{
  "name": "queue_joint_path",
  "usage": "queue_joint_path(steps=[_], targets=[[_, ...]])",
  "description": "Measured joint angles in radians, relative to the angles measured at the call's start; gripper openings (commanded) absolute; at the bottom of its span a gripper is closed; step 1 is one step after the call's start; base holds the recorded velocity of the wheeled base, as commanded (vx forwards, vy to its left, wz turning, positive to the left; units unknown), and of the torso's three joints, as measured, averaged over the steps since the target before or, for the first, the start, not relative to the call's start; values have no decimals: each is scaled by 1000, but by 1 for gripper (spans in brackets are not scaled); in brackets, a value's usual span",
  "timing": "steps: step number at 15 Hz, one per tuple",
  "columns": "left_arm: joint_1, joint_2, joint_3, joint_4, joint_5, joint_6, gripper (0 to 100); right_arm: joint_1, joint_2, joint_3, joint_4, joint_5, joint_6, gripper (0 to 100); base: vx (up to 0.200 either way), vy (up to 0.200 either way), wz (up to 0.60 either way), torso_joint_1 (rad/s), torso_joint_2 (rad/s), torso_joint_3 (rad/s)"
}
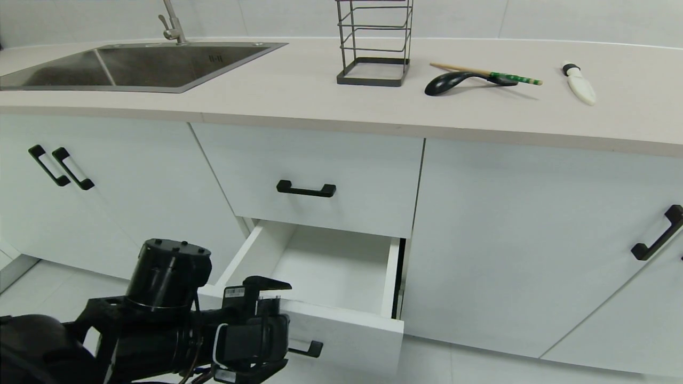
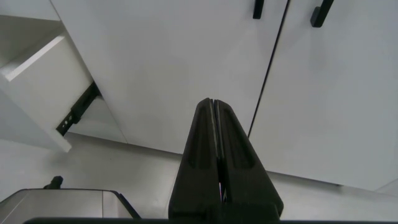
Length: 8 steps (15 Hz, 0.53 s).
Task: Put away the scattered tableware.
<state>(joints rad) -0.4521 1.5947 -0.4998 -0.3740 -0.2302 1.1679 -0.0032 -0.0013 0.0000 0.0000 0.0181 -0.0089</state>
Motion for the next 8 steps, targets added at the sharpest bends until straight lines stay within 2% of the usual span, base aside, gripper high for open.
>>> queue_joint_path(steps=[6, 7, 8], targets=[[-8, -48, 13, 4, -16, -2, 100, 0, 0, 0, 0, 0, 0, 0, 0, 0, 0, 0, 0, 0], [-14, -62, 12, 5, -42, -12, 100, 0, 0, 0, 0, 0, 0, 0, 0, 0, 0, 0, 0, 0], [-28, -77, 1, 8, -70, -36, 100, 0, 0, 0, 0, 0, 0, 0, 0, 0, 0, 0, 0, 0]])
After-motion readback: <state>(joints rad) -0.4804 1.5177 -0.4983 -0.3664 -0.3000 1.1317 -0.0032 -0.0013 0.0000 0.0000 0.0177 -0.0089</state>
